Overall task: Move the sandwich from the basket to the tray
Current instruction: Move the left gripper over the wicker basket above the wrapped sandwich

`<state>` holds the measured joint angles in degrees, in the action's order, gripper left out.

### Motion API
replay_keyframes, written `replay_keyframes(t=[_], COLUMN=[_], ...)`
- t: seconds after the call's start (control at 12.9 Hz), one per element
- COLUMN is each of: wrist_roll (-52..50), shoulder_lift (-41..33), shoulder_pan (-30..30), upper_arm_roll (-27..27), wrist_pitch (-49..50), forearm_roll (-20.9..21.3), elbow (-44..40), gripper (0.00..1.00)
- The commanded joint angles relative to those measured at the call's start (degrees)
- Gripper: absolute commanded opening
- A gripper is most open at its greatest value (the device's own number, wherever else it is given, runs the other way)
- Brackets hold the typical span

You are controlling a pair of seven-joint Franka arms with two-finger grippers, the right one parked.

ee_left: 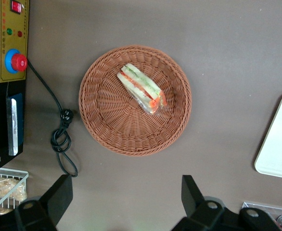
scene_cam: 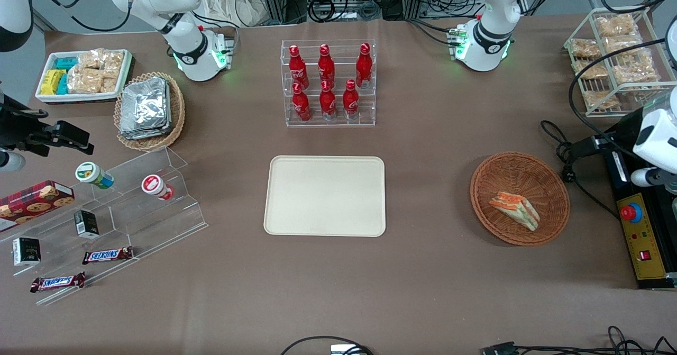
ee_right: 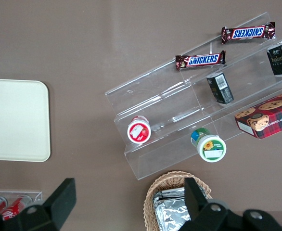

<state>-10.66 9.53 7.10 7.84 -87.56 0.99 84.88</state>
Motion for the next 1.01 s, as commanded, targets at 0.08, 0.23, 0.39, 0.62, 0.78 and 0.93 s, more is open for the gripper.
replay_keyframes(t=[0.08, 0.23, 0.39, 0.62, 0.78, 0.93], wrist_roll=[0.03, 0.29, -3.98, -14.18, -24.79, -29.39], shoulder_lift=[2.41, 3.91, 4.35, 3.74, 3.22, 3.47], shoulder_pan=[0.28, 0.37, 1.24, 2.74, 2.74, 2.66], upper_arm_roll=[0.16, 0.16, -0.62, -1.51, -1.51, -1.51], wrist_pitch=[1.87, 2.04, 1.96, -5.57, -12.86, -19.72], forearm_roll=[0.16, 0.24, 0.51, -0.63, -0.37, 0.16], elbow=[-3.67, -5.25, -4.03, 2.44, 8.51, 13.35], gripper=[1.00, 1.00, 1.00, 1.00, 1.00, 1.00])
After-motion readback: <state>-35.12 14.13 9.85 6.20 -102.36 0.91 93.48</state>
